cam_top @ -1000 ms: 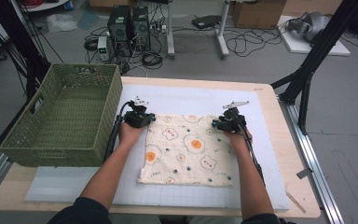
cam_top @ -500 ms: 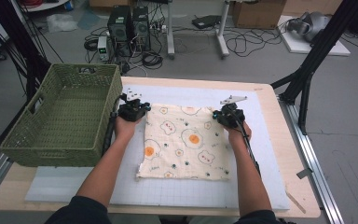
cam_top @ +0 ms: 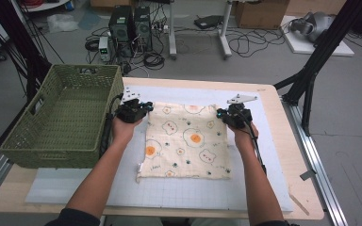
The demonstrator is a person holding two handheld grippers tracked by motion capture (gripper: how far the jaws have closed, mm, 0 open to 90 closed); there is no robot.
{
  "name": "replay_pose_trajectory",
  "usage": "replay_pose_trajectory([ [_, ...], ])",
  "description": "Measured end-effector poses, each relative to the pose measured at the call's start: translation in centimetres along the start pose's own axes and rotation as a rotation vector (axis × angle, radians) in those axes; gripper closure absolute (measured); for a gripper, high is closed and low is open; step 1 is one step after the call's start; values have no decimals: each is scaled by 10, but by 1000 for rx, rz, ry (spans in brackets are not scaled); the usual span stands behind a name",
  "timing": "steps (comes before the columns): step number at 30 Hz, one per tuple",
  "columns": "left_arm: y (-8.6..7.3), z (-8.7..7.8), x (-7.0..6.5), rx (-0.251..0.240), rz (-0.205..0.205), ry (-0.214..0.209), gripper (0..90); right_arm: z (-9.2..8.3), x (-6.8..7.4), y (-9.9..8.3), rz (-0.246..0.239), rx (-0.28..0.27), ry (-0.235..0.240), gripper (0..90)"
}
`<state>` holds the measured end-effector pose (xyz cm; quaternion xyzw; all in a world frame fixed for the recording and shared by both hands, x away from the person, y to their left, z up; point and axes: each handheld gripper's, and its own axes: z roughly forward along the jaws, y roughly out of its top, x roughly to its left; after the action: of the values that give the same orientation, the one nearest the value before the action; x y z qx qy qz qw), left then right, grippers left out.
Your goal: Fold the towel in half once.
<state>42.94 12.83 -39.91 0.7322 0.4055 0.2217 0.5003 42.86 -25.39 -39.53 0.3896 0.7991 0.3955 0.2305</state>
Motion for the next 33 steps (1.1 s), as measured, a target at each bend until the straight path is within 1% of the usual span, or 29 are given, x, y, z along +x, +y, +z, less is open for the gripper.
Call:
replay_pose_trajectory([
  [2, 1, -4, -2, 15, 8, -20, 866, -5, 1, -2, -1, -7, 11, 855],
  [6, 7, -15, -8, -7, 27, -33, 865, -14, 4, -5, 0, -21, 31, 855],
  [8, 9, -20, -12, -7, 40, -44, 866, -19, 6, -7, 1, -35, 38, 855],
  [10, 8, -24, -16, -21, 55, -47, 866, -22, 8, -10, 1, -39, 43, 855],
  [12, 6, -28, -20, -26, 59, -56, 866, -27, 10, -14, 4, -45, 51, 854],
  [14, 2, -32, -22, -31, 66, -62, 866, -33, 13, -18, 0, -66, 54, 855],
  [16, -2, -35, -23, -31, 66, -67, 866, -38, 15, -20, -7, -71, 55, 855],
  [18, -6, -38, -24, -36, 62, -73, 866, -42, 17, -22, -9, -67, 60, 854],
  [21, -13, -42, -27, -35, 67, -82, 866, -49, 19, -22, -15, -74, 63, 854],
  [23, -20, -47, -30, -50, 57, -90, 865, -53, 22, -21, -19, -75, 67, 854],
  [25, -26, -50, -32, -45, 54, -100, 866, -55, 24, -21, -33, -67, 68, 852],
  [26, -29, -52, -33, -51, 54, -103, 866, -56, 26, -23, -39, -67, 68, 852],
  [29, -37, -57, -35, -53, 41, -120, 865, -57, 30, -29, -43, -60, 76, 851],
  [33, -46, -64, -40, -55, 46, -135, 865, -59, 38, -43, -46, -58, 85, 849],
])
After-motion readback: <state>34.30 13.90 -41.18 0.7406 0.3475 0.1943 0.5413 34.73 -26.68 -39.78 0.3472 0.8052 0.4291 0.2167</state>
